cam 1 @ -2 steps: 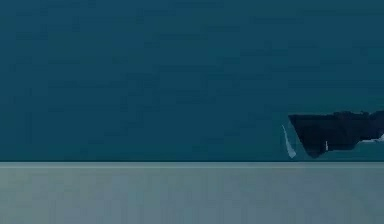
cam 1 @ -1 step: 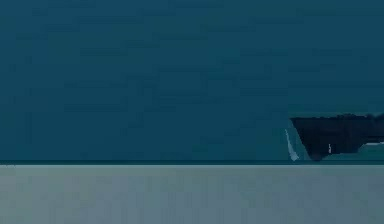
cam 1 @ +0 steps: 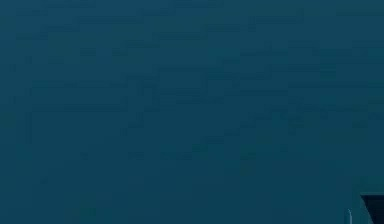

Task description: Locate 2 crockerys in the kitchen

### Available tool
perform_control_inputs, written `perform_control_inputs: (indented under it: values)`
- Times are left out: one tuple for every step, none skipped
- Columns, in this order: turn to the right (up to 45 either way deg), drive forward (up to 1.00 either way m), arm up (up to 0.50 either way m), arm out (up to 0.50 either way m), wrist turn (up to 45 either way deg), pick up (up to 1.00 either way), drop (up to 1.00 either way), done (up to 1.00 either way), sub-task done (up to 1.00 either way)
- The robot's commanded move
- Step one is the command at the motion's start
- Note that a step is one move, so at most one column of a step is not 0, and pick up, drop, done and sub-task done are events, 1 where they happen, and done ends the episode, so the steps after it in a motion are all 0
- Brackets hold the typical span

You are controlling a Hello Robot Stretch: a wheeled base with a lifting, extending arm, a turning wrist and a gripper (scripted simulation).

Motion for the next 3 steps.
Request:
perform_control_inputs:
  values:
    - [-45.0, 0.00, 0.00, 0.00, 0.0, 0.00, 0.00, 0.00, 0.00]
    - [-18.0, 0.00, 0.00, 0.00, 0.0, 0.00, 0.00, 0.00, 0.00]
    - [0.0, 0.30, 0.00, 0.00, 0.0, 0.00, 0.00, 0.00, 0.00]
